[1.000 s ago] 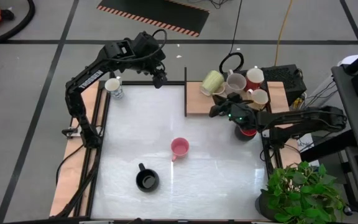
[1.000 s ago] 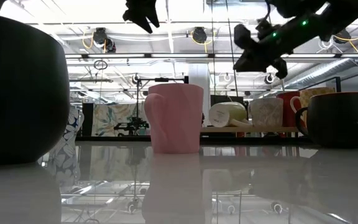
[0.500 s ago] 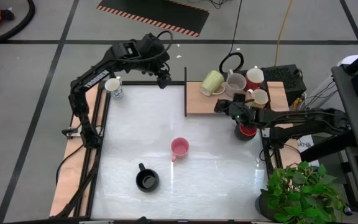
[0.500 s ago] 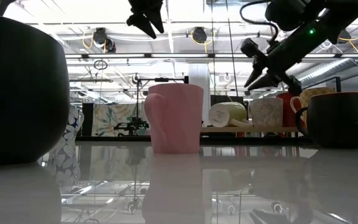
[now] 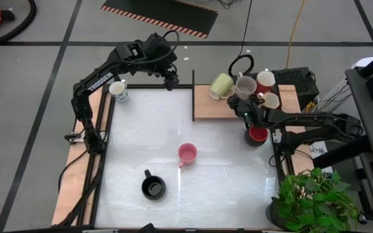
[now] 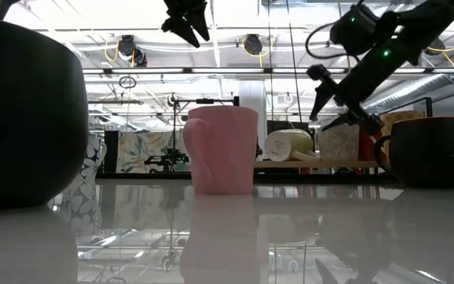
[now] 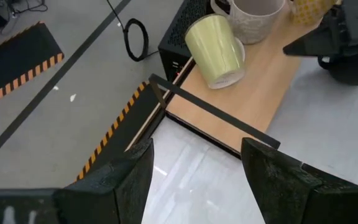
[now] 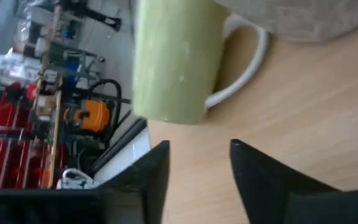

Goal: Place coffee mugs
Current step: Put the green mug on the shelf

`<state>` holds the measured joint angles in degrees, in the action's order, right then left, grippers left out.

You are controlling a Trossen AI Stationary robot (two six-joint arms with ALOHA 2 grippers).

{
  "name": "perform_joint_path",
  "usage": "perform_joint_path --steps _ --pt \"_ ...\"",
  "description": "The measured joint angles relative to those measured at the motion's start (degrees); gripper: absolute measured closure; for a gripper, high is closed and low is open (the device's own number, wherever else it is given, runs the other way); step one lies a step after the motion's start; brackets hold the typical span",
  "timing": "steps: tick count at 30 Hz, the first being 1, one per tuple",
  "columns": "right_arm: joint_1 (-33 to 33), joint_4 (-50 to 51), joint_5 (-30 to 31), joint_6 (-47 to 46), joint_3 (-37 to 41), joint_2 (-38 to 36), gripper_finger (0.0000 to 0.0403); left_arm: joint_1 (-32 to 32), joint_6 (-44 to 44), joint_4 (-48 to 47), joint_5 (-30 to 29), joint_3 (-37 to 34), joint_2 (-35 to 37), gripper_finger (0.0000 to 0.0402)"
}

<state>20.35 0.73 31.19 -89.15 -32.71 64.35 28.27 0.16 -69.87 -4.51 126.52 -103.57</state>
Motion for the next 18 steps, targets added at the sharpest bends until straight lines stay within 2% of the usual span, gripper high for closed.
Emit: perform_joint_path --steps 5,7,13,15,18 --pt "2.7 -0.87 -3.2 -9.24 0.0 3.54 0.017 -0.02 -0.7 0.81 0.0 0.0 0.0 0.0157" --pt "3.43 -3.51 -4.51 -10.31 0.04 5.25 0.0148 0.0 -1.72 1.03 0.0 0.0 0.0 0.0157" --pt "3.49 -25.88 -4.23 1.22 -0.03 7.49 0.0121 0.11 -2.64 0.96 0.0 0.0 0.0 0.0157" --pt "3.59 -28.06 -4.19 3.94 -1.2 7.23 0.0121 0.11 -2.6 0.59 0.0 0.0 0.0 0.0157" --pt "3.69 -24.2 -4.25 8.17 -6.52 6.49 0.0126 0.1 -2.57 0.21 0.0 0.0 0.0 0.0157"
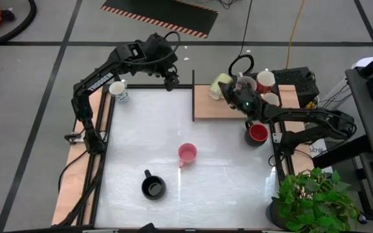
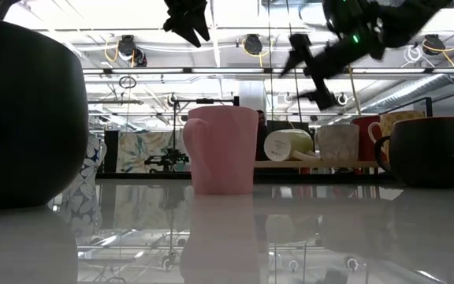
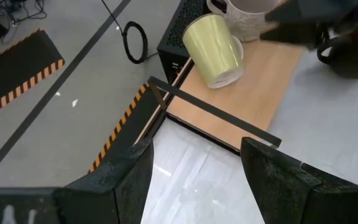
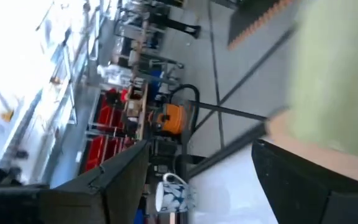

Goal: Place coffee mugs
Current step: Put the green mug on the shelf

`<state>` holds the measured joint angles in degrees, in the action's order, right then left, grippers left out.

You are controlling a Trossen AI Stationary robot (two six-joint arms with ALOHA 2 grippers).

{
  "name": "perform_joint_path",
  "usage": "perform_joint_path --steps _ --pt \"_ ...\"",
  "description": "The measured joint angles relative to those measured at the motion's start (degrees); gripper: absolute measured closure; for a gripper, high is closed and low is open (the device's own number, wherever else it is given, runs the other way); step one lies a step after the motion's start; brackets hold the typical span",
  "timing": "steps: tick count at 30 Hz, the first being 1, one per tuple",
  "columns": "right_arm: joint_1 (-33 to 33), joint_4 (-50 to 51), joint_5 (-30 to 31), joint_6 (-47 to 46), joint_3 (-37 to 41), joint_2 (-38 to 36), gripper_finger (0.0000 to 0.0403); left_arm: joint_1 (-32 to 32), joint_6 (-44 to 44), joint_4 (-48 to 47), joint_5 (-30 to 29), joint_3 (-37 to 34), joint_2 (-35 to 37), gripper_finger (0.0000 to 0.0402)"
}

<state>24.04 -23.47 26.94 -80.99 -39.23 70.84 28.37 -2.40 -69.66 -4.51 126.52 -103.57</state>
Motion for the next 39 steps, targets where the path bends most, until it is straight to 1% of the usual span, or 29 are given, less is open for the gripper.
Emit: perform_joint_path --steps 1,5,10,14,17,20,22,25,29,35,39 --pt "0.18 2.19 -0.29 2.12 -2.65 -0.01 0.0128 -0.01 0.0 -0.1 0.0 0.0 0.0 0.0157" --pt "2.31 14.28 -5.33 13.08 -15.78 1.25 0.0131 0.01 -0.08 -0.08 0.0 0.0 0.0 0.0157" --pt "8.08 30.75 -13.63 25.79 -32.72 5.47 0.0132 -0.01 -1.02 -0.06 0.01 -0.02 0.0 0.0157" --pt "14.29 43.15 -18.84 32.23 -44.01 10.52 0.0132 0.01 -1.41 -0.04 0.04 -0.02 -0.02 0.0157" --pt "19.49 48.93 -26.18 33.92 -50.03 15.12 0.0132 -0.01 -1.39 -0.04 0.08 -0.02 -0.02 0.0157" --pt "23.36 53.19 -34.23 34.17 -54.45 19.99 0.0132 -0.16 -0.22 -0.04 0.09 -0.02 -0.02 0.0157" --pt "25.19 56.34 -38.54 34.8 -56.9 23.09 0.0132 -0.34 1.07 -0.04 0.09 -0.02 -0.02 0.0157" --pt "27.42 60.3 -43.4 36.29 -60.29 27.59 0.0132 -0.65 3.37 -0.09 0.13 -0.02 -0.02 0.0157" --pt "30.05 64.73 -46.44 40.5 -64.57 32.39 0.0132 -1.5 5.33 -0.44 0.15 -0.02 -0.02 0.0157" --pt "33.2 72.2 -46.91 49.99 -69.85 36.49 0.0132 -2.99 6.01 -0.96 0.15 -0.04 -0.02 0.0157" --pt "35.79 76.21 -51.91 54.53 -69.98 38.6 0.0132 -3.73 7.61 -1.41 0.15 -0.04 -0.02 0.0157"
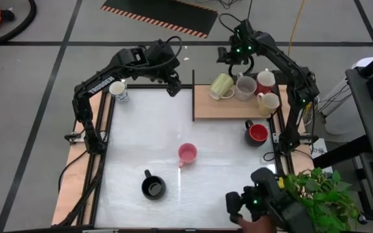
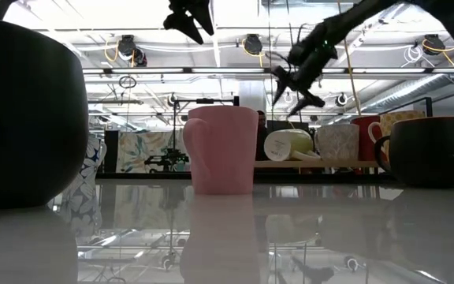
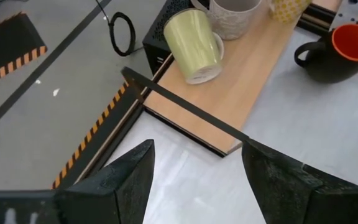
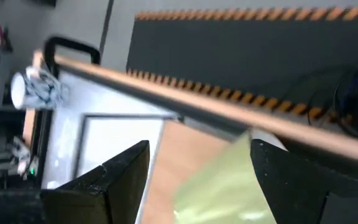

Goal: Place coffee mugs
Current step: Put the green mug on the shelf

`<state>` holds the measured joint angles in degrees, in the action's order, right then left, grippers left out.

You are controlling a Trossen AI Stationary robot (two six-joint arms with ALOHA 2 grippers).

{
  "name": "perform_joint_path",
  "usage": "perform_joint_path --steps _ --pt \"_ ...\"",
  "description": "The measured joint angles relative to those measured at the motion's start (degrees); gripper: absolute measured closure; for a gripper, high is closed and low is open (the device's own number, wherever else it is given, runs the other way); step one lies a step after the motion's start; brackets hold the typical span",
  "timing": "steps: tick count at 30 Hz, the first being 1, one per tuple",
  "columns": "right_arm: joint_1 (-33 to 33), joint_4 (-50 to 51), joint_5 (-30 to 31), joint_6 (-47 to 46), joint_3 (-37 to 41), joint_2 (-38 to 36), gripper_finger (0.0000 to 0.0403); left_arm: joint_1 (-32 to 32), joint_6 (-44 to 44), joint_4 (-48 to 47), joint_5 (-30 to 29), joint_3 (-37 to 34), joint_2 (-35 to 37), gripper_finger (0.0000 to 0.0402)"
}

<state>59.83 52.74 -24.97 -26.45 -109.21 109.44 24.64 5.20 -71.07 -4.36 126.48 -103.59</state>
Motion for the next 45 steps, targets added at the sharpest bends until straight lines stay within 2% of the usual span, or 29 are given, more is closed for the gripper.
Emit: perform_joint_path --steps 8,14,20,26,39,45 --pt "2.78 5.17 -8.16 6.68 0.09 3.66 0.0132 -0.52 4.02 0.0 -0.17 0.0 0.0 0.0157" --pt "2.78 6.21 -7.9 13.1 0.09 4.48 0.0132 -0.52 4.64 0.0 -1.29 0.0 -0.02 0.0157" --pt "2.78 7.67 -2.06 18.82 0.09 4.6 0.014 -0.52 4.82 0.06 -1.7 0.0 -0.02 0.0157" --pt "2.74 7.71 -3.77 22.62 0.09 4.61 0.016 -0.52 5.43 0.11 -1.75 0.0 -0.02 0.0157" --pt "2.69 7.14 -12.71 22.66 6.86 4.6 0.0209 -0.52 6.56 -0.07 -1.81 0.0 -0.02 0.0157" --pt "2.33 7.05 -12.95 22.86 8.54 4.6 0.0234 -0.52 5.78 -0.87 -1.84 0.0 -0.02 0.0157"
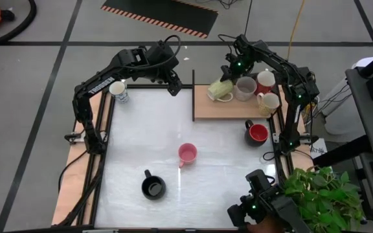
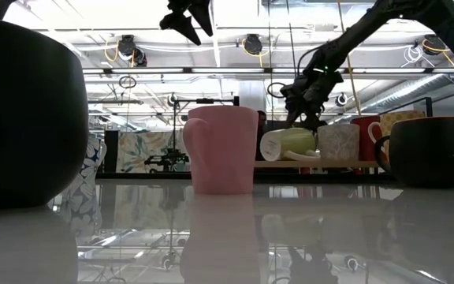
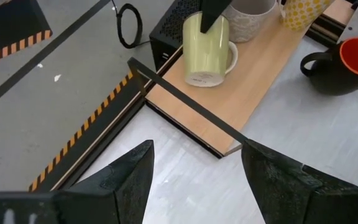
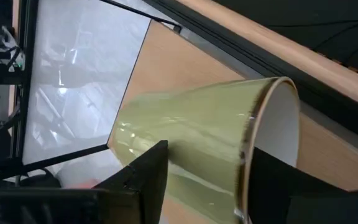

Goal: Place coffee mugs
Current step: Put the green mug on the shelf

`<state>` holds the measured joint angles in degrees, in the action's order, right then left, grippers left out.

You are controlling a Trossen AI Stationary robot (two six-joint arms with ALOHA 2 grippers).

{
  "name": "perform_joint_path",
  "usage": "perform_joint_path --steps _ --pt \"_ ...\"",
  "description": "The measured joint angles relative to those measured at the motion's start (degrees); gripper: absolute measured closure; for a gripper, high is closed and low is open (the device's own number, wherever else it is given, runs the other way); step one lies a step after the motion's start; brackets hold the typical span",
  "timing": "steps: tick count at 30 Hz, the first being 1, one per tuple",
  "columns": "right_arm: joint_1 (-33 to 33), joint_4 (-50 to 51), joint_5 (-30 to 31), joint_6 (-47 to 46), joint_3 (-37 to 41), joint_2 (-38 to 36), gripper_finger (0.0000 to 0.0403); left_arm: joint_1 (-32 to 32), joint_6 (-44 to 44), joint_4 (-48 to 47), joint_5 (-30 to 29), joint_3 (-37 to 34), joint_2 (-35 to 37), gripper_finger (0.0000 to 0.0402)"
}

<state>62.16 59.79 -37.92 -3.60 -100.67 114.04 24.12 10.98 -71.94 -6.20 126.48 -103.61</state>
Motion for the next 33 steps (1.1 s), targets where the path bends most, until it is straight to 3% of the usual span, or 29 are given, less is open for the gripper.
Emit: perform_joint_path --steps 4,11,15,23,33 --pt "0.01 0.02 -2.21 -0.06 0.07 0.0 0.0271 0.0 -0.59 -0.05 0.0 0.0 0.0 0.0157" --pt "-0.12 -0.31 -7.36 -0.66 0.01 -0.58 0.0385 0.0 -0.74 -0.09 -0.96 0.0 0.0 0.0157" --pt "-1.17 -2.52 -3.93 -3.11 0.06 -2.68 0.0389 0.0 -0.72 -0.09 -1.99 0.0 0.0 0.0157" --pt "-5.71 -6.31 13.25 -5.85 0.23 -12.25 0.0395 0.0 -0.2 0.0 -2.97 0.0 0.0 0.0157" --pt "-11.58 -5.3 19.24 -6.22 0.16 -17.45 0.0395 0.0 -0.15 1.7 -3.94 0.0 0.0 0.0157"
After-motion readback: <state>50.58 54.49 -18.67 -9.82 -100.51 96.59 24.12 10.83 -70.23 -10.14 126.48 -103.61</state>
